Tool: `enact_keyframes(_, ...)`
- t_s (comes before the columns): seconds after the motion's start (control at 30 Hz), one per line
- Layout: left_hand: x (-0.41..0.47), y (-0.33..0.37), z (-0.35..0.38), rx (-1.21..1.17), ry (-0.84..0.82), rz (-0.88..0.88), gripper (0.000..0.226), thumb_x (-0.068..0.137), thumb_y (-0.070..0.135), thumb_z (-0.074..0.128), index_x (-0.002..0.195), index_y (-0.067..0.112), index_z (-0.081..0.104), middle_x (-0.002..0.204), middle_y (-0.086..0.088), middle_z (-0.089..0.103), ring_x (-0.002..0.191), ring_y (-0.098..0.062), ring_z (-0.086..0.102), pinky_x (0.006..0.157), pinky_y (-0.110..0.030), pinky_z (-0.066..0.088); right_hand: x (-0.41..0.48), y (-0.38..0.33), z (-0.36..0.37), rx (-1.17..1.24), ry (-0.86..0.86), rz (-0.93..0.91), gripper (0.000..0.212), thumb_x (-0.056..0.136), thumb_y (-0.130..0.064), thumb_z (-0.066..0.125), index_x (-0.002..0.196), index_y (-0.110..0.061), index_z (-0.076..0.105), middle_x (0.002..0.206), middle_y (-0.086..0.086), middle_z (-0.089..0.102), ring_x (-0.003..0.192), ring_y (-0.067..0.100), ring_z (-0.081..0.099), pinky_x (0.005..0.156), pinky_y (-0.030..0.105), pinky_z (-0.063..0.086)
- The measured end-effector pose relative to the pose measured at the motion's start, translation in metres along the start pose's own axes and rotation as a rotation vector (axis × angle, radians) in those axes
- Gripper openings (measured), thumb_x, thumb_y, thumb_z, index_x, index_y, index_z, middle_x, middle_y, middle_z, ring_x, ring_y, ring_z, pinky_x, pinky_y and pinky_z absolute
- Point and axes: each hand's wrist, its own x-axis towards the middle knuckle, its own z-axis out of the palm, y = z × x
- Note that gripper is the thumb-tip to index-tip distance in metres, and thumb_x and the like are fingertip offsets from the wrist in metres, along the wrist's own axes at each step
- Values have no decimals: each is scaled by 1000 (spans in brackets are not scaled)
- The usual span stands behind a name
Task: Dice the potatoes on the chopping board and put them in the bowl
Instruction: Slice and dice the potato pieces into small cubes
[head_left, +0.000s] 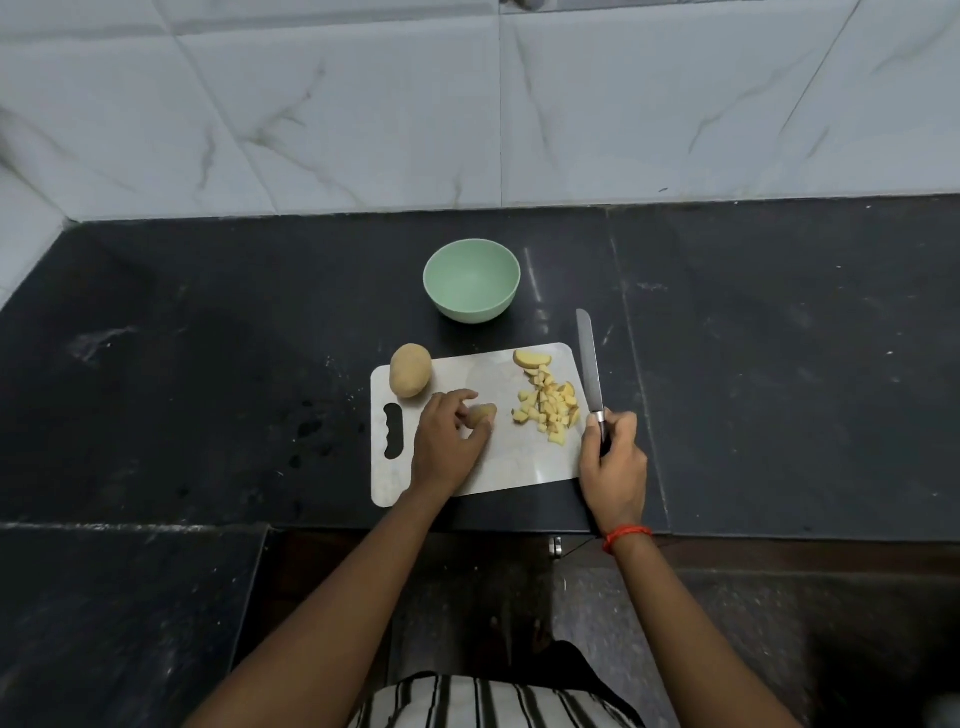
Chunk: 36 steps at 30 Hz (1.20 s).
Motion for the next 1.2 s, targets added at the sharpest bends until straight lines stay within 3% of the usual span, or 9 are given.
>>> enact_keyframes(0.2,6,2,-11,-96,-170,-65,30,92,30,71,121,30,62,71,2,64,71,-9,61,70,-22,49,0,1,1,-18,6,-1,12,104,-30,49,97,-24,42,70,-6,60,60,6,58,45,29,41)
enact_keyframes(0.3,7,-2,-16,-108,-296,-12,36,91,24,70,123,38,58,69,0,67,70,-13,64,75,-30,53,-1,1,0,-24,-1,1,13,104,-31,49,97,-22,43,70,-8,59,60,3,57,45,21,34)
enact_keyframes(0.37,8,-4,-20,-135,-308,-9,41,87,22,72,123,37,60,72,5,65,70,-11,61,72,-26,51,-1,1,0,-24,-5,2,13,104,-32,48,98,-22,43,70,-8,59,60,4,58,45,21,34)
enact_keyframes(0.5,11,-9,-26,-109,-293,104,50,84,19,79,129,37,64,114,13,61,89,3,57,75,-10,45,-1,0,0,-10,-4,6,15,103,-34,48,97,-21,44,72,-8,60,62,9,61,47,27,40)
enact_keyframes(0.57,14,-12,-26,-30,-309,167,48,87,23,78,132,34,65,129,15,57,104,1,56,81,-11,45,-2,-2,2,-28,19,-2,15,103,-33,49,96,-21,43,72,-6,61,61,14,62,48,30,42)
enact_keyframes(0.77,13,-13,-12,265,-175,349,30,95,33,67,123,23,72,123,9,66,107,-13,54,81,-31,51,-20,-28,19,-97,-82,-120,11,103,-29,49,99,-21,44,72,2,63,58,26,61,44,28,38)
enact_keyframes(0.83,10,-14,-9,266,-108,348,26,95,32,67,117,19,73,123,5,67,105,-16,55,81,-32,52,-28,-37,31,-121,-173,-128,8,104,-31,47,105,-24,42,75,3,65,64,32,63,47,35,39)
enact_keyframes(0.97,6,-16,-4,271,-56,389,24,96,29,68,116,15,73,128,3,67,105,-16,55,84,-28,49,-42,-38,48,-202,-257,-147,13,105,-27,43,95,-25,36,78,4,63,69,35,63,51,33,30)
enact_keyframes(1.2,5,-13,-3,297,-32,458,19,95,22,67,110,10,71,120,-2,67,95,-22,55,79,-34,50,-34,-45,54,-447,-300,-175,17,106,-29,39,108,-14,47,81,8,66,67,37,63,50,33,29)
